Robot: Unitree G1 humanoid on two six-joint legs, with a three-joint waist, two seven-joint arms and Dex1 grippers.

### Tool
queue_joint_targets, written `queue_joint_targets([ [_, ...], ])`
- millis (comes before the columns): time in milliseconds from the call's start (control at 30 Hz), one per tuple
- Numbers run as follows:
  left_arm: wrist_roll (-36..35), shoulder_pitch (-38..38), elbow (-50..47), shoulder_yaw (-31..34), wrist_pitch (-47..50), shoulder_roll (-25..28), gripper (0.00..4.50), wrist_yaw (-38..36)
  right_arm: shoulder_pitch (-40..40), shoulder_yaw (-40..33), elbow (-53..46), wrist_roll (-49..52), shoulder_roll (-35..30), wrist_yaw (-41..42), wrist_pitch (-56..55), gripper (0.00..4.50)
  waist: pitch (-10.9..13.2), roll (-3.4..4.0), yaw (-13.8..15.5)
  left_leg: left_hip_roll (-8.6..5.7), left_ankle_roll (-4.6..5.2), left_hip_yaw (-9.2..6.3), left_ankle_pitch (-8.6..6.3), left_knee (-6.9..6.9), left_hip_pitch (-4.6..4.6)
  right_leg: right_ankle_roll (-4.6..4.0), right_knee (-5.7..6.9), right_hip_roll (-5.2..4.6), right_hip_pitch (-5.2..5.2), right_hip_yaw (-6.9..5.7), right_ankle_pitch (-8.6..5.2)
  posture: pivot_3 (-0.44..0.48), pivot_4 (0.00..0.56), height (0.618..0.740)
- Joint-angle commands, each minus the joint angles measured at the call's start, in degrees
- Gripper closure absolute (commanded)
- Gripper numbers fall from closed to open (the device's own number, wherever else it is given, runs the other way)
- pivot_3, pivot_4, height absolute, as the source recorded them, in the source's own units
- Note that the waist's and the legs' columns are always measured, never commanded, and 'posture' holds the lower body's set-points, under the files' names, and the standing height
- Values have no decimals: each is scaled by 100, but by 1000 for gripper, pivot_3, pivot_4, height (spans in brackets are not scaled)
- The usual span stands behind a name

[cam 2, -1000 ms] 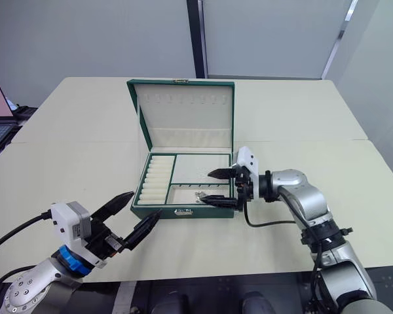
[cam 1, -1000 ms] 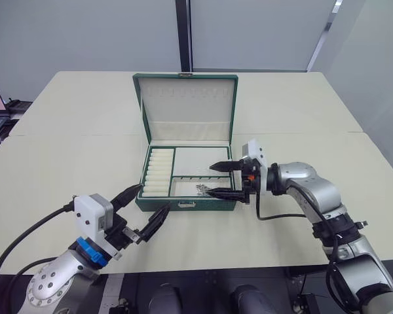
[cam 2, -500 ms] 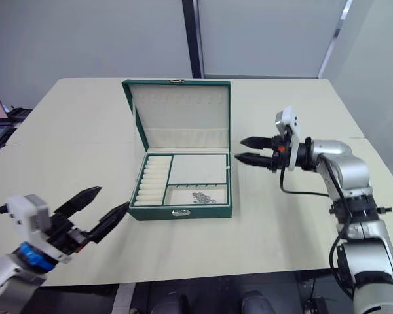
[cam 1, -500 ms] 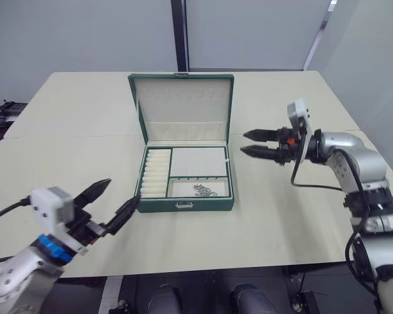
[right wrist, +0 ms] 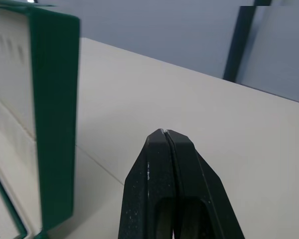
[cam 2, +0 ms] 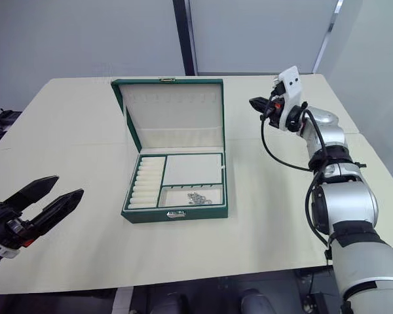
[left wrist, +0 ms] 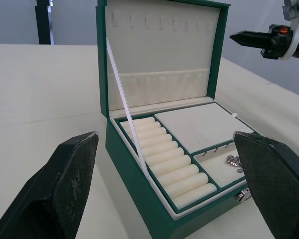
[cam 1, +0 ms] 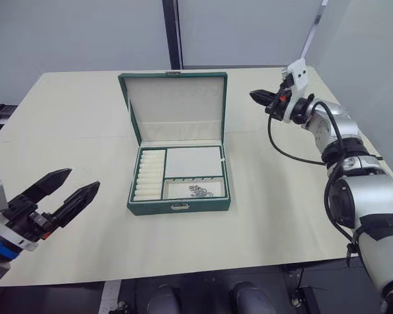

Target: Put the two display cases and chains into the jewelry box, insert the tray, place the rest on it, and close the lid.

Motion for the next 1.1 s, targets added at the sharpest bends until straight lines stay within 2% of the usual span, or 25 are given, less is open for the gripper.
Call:
queue_joint_targets([
  [33,-237,19,-174,408,24,147,0,-43,-375,-207,137,-131,163,-198,-386,4479,1,1,-10,0,0,-1,0,0,0,0,1,0,0,-1,0,0,150,740],
  [233,-533,12,-182,804,143,281,0,83,-514,-272,212,-299,570,-71,-616,4479,2,3,-63,1,-1,-3,0,-4,0,0,5,1,0,-4,0,0,150,740],
  [600,-525,41,-244,753,231,264,0,170,-671,-349,283,-452,875,175,-628,4479,3,4,-101,1,-2,-7,0,-5,0,0,16,0,2,-9,0,0,150,740],
  [733,-513,23,-236,723,246,282,0,202,-631,-356,247,-430,881,690,-576,4479,3,5,-131,1,-2,-6,0,-5,0,0,16,1,2,-8,0,0,150,740],
  [1100,-475,-59,-161,652,349,330,0,173,-369,-266,-131,-365,732,2809,-121,4479,4,6,-177,3,-2,-6,1,-4,2,0,17,3,3,-8,0,0,150,740],
])
